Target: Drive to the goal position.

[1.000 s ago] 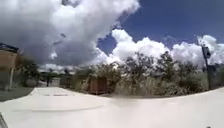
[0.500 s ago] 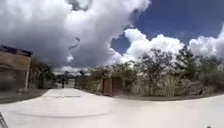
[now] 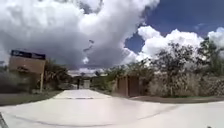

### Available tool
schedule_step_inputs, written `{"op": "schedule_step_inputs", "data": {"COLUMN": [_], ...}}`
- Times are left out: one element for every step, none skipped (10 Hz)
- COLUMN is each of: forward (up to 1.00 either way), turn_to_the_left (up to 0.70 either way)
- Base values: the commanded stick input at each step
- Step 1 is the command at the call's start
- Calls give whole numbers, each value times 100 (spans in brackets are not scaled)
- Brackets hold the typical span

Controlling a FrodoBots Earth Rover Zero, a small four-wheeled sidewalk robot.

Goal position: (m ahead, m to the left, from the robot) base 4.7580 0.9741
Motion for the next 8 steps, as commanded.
{"op": "schedule_step_inputs", "data": {"forward": [85, 85, 85, 85, 85, 85, 85, 85], "turn_to_the_left": [34, 34, 34, 34, 34, 34, 34, 7]}}
